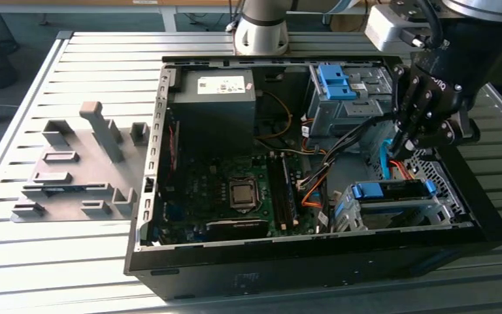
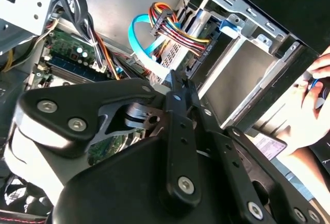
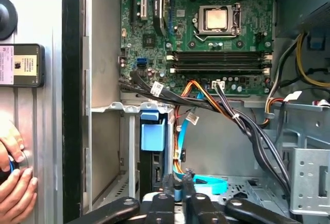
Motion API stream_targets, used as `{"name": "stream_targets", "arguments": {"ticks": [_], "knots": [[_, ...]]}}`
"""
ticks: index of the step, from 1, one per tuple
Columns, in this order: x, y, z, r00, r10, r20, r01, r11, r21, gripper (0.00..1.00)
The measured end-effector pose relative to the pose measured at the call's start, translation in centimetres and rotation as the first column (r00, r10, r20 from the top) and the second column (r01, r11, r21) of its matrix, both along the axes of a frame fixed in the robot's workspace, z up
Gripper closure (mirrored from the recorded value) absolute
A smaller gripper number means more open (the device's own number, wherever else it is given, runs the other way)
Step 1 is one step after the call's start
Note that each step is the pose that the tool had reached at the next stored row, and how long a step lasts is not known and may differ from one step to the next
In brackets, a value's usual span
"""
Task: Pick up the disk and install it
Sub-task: 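Insert the second disk wire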
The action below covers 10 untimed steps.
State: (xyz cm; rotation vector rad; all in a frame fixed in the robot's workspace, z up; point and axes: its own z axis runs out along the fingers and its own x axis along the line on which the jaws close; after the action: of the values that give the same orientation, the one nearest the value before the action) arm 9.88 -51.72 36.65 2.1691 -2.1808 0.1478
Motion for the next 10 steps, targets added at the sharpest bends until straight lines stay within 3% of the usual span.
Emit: {"name": "stream_targets", "arguments": {"ticks": [4, 5, 8, 10], "knots": [[0.1, -0.01, -0.12, 1.0, 0.0, 0.0001, 0.0, 1.0, -0.0019, 0.84], [0.13, -0.06, -0.14, 1.0, 0.0, 0.0001, 0.0, 1.0, 0.0014, 0.84], [0.16, -0.45, -0.34, 1.0, 0.0, 0.0, 0.0, 0.9998, 0.018, 0.84], [0.16, -0.77, -0.48, 1.0, 0.0, 0.0, 0.0, 0.9994, 0.035, 0.84]]}}
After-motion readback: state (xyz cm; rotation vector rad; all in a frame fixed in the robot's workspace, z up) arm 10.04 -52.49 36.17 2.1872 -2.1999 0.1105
